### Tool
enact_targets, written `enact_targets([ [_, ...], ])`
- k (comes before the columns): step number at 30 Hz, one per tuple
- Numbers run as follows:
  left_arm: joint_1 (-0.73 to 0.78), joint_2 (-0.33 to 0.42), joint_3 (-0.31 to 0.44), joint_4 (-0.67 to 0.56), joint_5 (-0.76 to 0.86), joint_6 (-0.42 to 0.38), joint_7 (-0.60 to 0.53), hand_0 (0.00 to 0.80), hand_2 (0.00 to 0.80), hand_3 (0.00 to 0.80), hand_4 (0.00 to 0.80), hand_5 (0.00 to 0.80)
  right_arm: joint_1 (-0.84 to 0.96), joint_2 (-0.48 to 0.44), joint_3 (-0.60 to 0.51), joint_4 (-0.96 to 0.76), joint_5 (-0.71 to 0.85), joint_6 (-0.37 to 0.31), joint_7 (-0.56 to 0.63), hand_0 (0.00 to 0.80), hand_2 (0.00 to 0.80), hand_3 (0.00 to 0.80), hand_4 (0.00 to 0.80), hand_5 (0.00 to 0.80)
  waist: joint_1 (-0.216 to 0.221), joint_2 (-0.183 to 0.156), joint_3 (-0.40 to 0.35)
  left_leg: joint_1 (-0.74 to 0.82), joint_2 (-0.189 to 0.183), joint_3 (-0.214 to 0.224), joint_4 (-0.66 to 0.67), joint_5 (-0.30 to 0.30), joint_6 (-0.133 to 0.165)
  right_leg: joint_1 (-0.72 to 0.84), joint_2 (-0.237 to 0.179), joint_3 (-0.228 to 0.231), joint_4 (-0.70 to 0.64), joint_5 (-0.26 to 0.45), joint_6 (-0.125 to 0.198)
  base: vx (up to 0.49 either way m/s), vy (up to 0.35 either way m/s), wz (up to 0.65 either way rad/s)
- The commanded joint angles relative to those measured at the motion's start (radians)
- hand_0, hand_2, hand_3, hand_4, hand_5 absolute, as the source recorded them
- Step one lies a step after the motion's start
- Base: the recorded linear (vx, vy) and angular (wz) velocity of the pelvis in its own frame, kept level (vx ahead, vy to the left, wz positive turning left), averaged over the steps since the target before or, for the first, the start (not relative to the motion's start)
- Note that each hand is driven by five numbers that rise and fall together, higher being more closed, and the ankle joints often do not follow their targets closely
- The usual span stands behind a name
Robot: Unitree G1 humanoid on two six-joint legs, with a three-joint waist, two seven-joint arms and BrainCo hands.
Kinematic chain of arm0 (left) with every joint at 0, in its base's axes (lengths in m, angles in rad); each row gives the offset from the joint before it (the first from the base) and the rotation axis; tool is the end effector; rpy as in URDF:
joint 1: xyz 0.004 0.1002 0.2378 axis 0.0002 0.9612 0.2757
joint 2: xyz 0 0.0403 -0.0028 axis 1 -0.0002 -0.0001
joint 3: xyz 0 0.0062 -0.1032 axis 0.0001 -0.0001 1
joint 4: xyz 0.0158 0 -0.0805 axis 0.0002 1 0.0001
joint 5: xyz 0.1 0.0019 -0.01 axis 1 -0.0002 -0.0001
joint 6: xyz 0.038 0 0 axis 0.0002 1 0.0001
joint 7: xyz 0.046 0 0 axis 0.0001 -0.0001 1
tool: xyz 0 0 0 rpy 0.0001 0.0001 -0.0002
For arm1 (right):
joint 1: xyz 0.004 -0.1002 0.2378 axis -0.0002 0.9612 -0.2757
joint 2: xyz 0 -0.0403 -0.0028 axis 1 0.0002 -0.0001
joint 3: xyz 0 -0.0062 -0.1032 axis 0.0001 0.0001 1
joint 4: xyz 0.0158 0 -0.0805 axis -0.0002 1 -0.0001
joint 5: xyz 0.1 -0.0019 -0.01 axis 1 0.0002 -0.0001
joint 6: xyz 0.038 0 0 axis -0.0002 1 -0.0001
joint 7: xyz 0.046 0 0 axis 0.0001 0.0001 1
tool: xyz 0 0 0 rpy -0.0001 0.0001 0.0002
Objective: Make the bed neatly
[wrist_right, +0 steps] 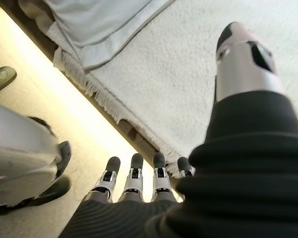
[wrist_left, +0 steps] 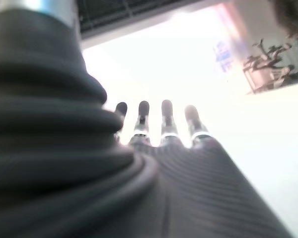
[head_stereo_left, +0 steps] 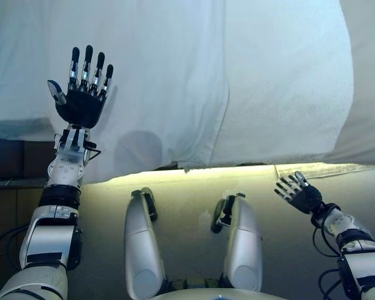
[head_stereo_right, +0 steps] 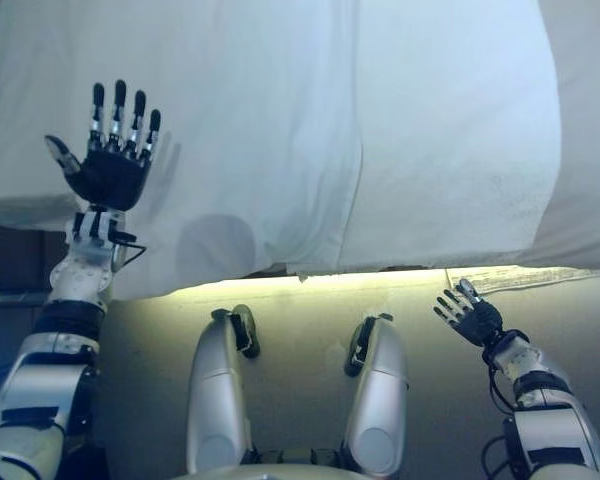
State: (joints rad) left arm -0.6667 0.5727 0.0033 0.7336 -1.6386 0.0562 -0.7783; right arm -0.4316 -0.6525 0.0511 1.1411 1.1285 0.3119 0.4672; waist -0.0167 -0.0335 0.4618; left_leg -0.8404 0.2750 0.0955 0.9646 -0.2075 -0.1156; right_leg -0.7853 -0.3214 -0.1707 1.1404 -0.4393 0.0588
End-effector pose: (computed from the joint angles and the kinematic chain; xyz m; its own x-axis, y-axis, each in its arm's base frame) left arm 0.3121 0.2724 0.1253 0.7557 -0.1835 0.6287 0.6417 0.4000 -0.6545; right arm 0.2189 -0.3320 0.0086 0.8654 0.0671 -0.4966 0.2918 0.7382 0.6082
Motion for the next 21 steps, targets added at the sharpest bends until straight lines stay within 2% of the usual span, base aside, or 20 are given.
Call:
enact_targets([
  [1, -0.037, 0.043, -0.001, 0.093, -0.079, -0.008, 0.023, 0.000, 0.000, 0.000, 0.000, 0.000, -0.018, -0.060, -0.003, 0.062, -0.003, 0.001, 0.020, 0.000, 0.000, 0.000, 0.000, 0.000, -0.006, -0.008, -0.020, 0.049, -0.008, 0.005, -0.009, -0.112, 0.007, -0.047, 0.002, 0.020, -0.087, 0.127, 0.031, -0.024, 0.007, -0.08],
  [5, -0.026, 0.056, 0.004, 0.214, -0.085, 0.005, 0.060, 0.000, 0.000, 0.000, 0.000, 0.000, -0.034, -0.078, -0.004, 0.074, 0.013, -0.003, 0.022, 0.000, 0.000, 0.000, 0.000, 0.000, -0.008, -0.013, -0.011, 0.025, 0.002, 0.007, 0.007, -0.119, 0.005, -0.065, 0.001, 0.015, -0.078, 0.121, 0.031, -0.022, 0.009, -0.04],
  [10, 0.007, 0.072, 0.021, 0.324, -0.100, 0.052, 0.106, 0.000, 0.000, 0.000, 0.000, 0.000, -0.059, -0.115, -0.006, 0.093, 0.025, -0.005, 0.028, 0.000, 0.000, 0.000, 0.000, 0.000, -0.007, 0.001, 0.000, 0.005, 0.004, 0.012, 0.028, -0.129, 0.002, -0.077, -0.008, 0.017, -0.066, 0.111, 0.029, -0.014, 0.024, -0.01],
  [21, 0.081, 0.111, 0.092, 0.437, -0.186, 0.079, 0.201, 0.000, 0.000, 0.000, 0.000, 0.000, -0.090, -0.172, 0.007, 0.074, 0.043, -0.014, 0.062, 0.000, 0.000, 0.000, 0.000, 0.000, 0.009, 0.013, 0.008, -0.053, 0.009, 0.001, 0.096, -0.162, -0.002, -0.121, -0.033, 0.012, -0.014, 0.075, 0.021, -0.033, 0.016, 0.01],
])
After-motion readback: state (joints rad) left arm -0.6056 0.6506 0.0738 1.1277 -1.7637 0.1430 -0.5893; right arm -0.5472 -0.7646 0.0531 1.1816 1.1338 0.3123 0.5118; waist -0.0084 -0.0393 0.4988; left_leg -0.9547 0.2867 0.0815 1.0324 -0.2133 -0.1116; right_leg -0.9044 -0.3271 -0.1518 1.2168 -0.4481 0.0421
